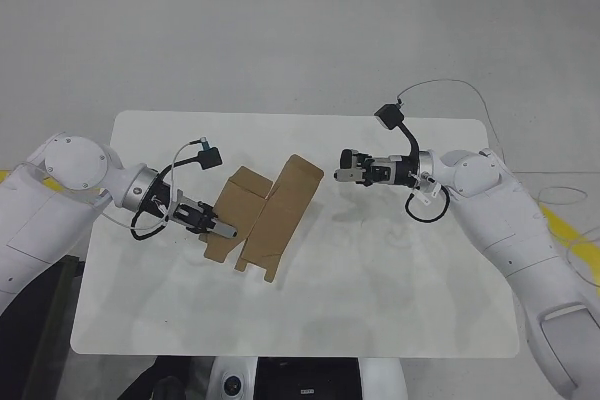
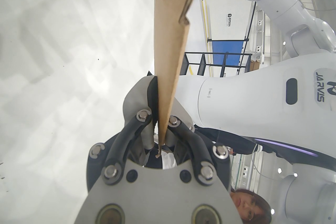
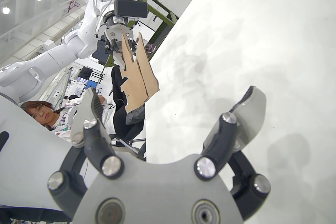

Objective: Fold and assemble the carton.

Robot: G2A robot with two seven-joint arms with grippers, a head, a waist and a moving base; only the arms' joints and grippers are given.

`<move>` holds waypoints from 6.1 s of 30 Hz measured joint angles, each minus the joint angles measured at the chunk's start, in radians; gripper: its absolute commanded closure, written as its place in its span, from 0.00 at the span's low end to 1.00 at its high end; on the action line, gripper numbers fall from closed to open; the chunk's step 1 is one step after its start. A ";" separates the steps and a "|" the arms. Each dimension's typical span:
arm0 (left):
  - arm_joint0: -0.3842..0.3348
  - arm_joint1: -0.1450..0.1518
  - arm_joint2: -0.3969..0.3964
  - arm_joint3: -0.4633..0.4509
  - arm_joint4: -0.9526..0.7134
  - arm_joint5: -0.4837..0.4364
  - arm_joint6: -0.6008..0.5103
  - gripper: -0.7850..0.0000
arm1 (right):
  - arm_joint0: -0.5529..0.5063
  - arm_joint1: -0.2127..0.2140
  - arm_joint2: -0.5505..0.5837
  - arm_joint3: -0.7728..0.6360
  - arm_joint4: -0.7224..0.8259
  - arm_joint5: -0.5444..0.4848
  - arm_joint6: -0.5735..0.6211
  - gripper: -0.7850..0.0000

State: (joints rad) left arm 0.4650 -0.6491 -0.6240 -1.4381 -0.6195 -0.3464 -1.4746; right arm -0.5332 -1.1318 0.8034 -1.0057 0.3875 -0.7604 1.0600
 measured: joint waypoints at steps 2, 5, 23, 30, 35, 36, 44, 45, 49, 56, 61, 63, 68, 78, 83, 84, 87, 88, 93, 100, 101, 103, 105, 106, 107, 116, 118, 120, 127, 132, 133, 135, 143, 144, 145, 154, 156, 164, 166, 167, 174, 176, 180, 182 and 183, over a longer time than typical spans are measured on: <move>0.000 0.000 0.000 0.000 0.000 0.000 0.000 1.00 | 0.000 0.000 0.000 0.000 0.000 0.000 0.000 0.00; 0.014 0.001 -0.006 0.001 0.022 0.011 0.027 1.00 | -0.011 0.002 0.000 -0.022 -0.027 0.020 -0.003 0.00; 0.009 0.004 0.034 -0.106 0.042 0.062 -0.061 1.00 | 0.033 0.001 -0.084 0.009 0.012 0.036 0.035 0.00; -0.009 0.007 0.058 -0.126 0.036 0.062 -0.061 1.00 | 0.059 -0.003 -0.195 -0.032 0.060 0.054 0.054 0.00; -0.017 0.005 0.071 -0.118 0.017 0.062 -0.061 1.00 | 0.081 0.008 -0.265 -0.068 0.098 0.055 0.055 0.00; -0.019 0.005 0.074 -0.117 0.016 0.062 -0.061 1.00 | 0.085 0.010 -0.278 -0.073 0.103 0.055 0.055 0.00; -0.037 0.003 0.091 -0.100 0.012 0.062 -0.061 1.00 | 0.120 0.035 -0.385 -0.129 0.167 0.029 0.029 0.02; -0.039 0.003 0.093 -0.099 0.013 0.062 -0.061 1.00 | 0.125 0.038 -0.397 -0.135 0.174 0.026 0.026 0.01; -0.043 0.000 0.099 -0.091 0.015 0.062 -0.061 1.00 | 0.151 0.049 -0.453 -0.148 0.196 0.004 0.004 0.05; -0.049 -0.004 0.103 -0.075 0.015 0.062 -0.061 1.00 | 0.196 0.065 -0.539 -0.149 0.216 -0.032 -0.031 0.29; -0.052 -0.006 0.104 -0.069 0.011 0.062 -0.061 1.00 | 0.228 0.074 -0.603 -0.145 0.227 -0.060 -0.060 0.56; -0.052 -0.007 0.105 -0.068 0.011 0.062 -0.061 1.00 | 0.239 0.076 -0.625 -0.145 0.233 -0.068 -0.068 0.58; -0.053 -0.007 0.106 -0.065 0.013 0.062 -0.061 1.00 | 0.245 0.078 -0.634 -0.152 0.235 -0.069 -0.069 0.67; -0.053 -0.004 0.100 -0.054 0.016 0.062 -0.061 1.00 | 0.247 0.082 -0.633 -0.156 0.241 -0.070 -0.070 1.00; -0.052 -0.002 0.096 -0.054 0.017 0.060 -0.059 0.55 | 0.247 0.083 -0.633 -0.162 0.246 -0.068 -0.068 1.00; -0.052 -0.002 0.095 -0.054 0.016 0.058 -0.058 0.05 | 0.247 0.083 -0.633 -0.163 0.247 -0.068 -0.068 1.00; -0.052 0.000 0.089 -0.053 0.009 0.053 -0.052 0.00 | 0.247 0.083 -0.633 -0.165 0.260 -0.071 -0.071 1.00; -0.051 0.002 0.085 -0.050 0.001 0.051 -0.051 0.00 | 0.246 0.083 -0.633 -0.162 0.270 -0.074 -0.074 1.00; -0.042 0.006 0.069 -0.038 -0.016 0.032 -0.032 0.00 | 0.243 0.083 -0.633 -0.139 0.320 -0.087 -0.087 1.00; -0.005 0.012 0.025 0.017 -0.091 -0.013 0.014 0.00 | 0.232 0.084 -0.630 -0.095 0.398 -0.102 -0.102 1.00; 0.001 0.012 0.018 0.025 -0.106 -0.018 0.020 0.00 | 0.232 0.084 -0.627 -0.086 0.408 -0.099 -0.099 1.00; 0.014 0.012 0.003 0.038 -0.134 -0.022 0.039 0.00 | 0.231 0.083 -0.618 -0.066 0.425 -0.091 -0.092 1.00; 0.026 0.011 -0.009 0.044 -0.154 -0.014 0.062 0.00 | 0.229 0.082 -0.607 -0.052 0.434 -0.087 -0.088 1.00; 0.033 0.011 -0.017 0.047 -0.164 -0.005 0.080 0.00 | 0.226 0.081 -0.600 -0.044 0.439 -0.086 -0.086 1.00; 0.039 0.011 -0.022 0.049 -0.172 0.003 0.092 0.00 | 0.224 0.080 -0.594 -0.038 0.441 -0.084 -0.084 1.00; 0.081 0.004 -0.074 0.063 -0.241 0.066 0.162 0.00 | 0.206 0.056 -0.540 0.020 0.415 -0.062 -0.074 1.00; 0.089 0.002 -0.083 0.060 -0.241 0.074 0.178 0.00 | 0.200 0.047 -0.529 0.028 0.401 -0.055 -0.086 1.00; 0.097 -0.001 -0.090 0.059 -0.242 0.085 0.192 0.00 | 0.196 0.039 -0.521 0.038 0.382 -0.047 -0.100 1.00; 0.126 -0.006 -0.121 0.060 -0.245 0.114 0.205 0.00 | 0.175 0.014 -0.482 0.060 0.305 -0.028 -0.173 1.00; 0.142 -0.007 -0.148 0.056 -0.246 0.123 0.192 0.00 | 0.162 0.002 -0.460 0.071 0.266 -0.014 -0.187 1.00; 0.145 -0.007 -0.156 0.055 -0.246 0.125 0.187 0.00 | 0.159 -0.001 -0.454 0.073 0.257 -0.009 -0.188 1.00; 0.151 -0.006 -0.168 0.053 -0.245 0.127 0.183 0.00 | 0.155 -0.005 -0.447 0.076 0.245 -0.004 -0.187 1.00; 0.172 -0.005 -0.226 0.059 -0.241 0.134 0.190 0.00 | 0.136 -0.020 -0.410 0.085 0.216 0.012 -0.167 1.00; 0.173 -0.006 -0.228 0.059 -0.238 0.137 0.195 0.00 | 0.134 -0.022 -0.406 0.086 0.214 0.013 -0.164 1.00; 0.175 -0.009 -0.230 0.058 -0.235 0.141 0.204 0.00 | 0.131 -0.024 -0.400 0.084 0.212 0.015 -0.159 1.00; 0.150 -0.035 -0.237 0.101 -0.221 0.161 0.207 0.00 | 0.115 -0.042 -0.362 0.078 0.198 0.025 -0.129 1.00; 0.149 -0.039 -0.238 0.113 -0.204 0.167 0.219 0.00 | 0.111 -0.045 -0.356 0.079 0.194 0.026 -0.124 1.00; 0.164 -0.053 -0.247 0.132 -0.208 0.199 0.219 0.00 | 0.099 -0.058 -0.324 0.081 0.180 0.028 -0.102 1.00; 0.168 -0.057 -0.250 0.133 -0.214 0.205 0.215 0.11 | 0.096 -0.061 -0.315 0.080 0.175 0.029 -0.098 1.00; 0.169 -0.059 -0.251 0.134 -0.213 0.206 0.214 0.18 | 0.094 -0.063 -0.312 0.081 0.173 0.029 -0.097 1.00; 0.179 -0.071 -0.254 0.148 -0.191 0.222 0.226 0.43 | 0.083 -0.071 -0.286 0.087 0.157 0.029 -0.085 1.00; 0.180 -0.075 -0.254 0.153 -0.181 0.228 0.232 0.43 | 0.080 -0.074 -0.279 0.088 0.152 0.031 -0.081 1.00; 0.178 -0.083 -0.254 0.164 -0.163 0.235 0.239 0.40 | 0.075 -0.078 -0.265 0.090 0.143 0.035 -0.073 1.00; 0.177 -0.087 -0.254 0.168 -0.147 0.238 0.242 0.40 | 0.072 -0.080 -0.258 0.090 0.138 0.037 -0.070 1.00; 0.177 -0.089 -0.253 0.170 -0.139 0.240 0.243 0.40 | 0.071 -0.081 -0.255 0.091 0.136 0.037 -0.069 1.00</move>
State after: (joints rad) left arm 0.6416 -0.7376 -0.8773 -1.2676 -0.7586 -0.1066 -1.2312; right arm -0.4621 -1.2129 0.5482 -0.9150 0.5239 -0.7232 0.9911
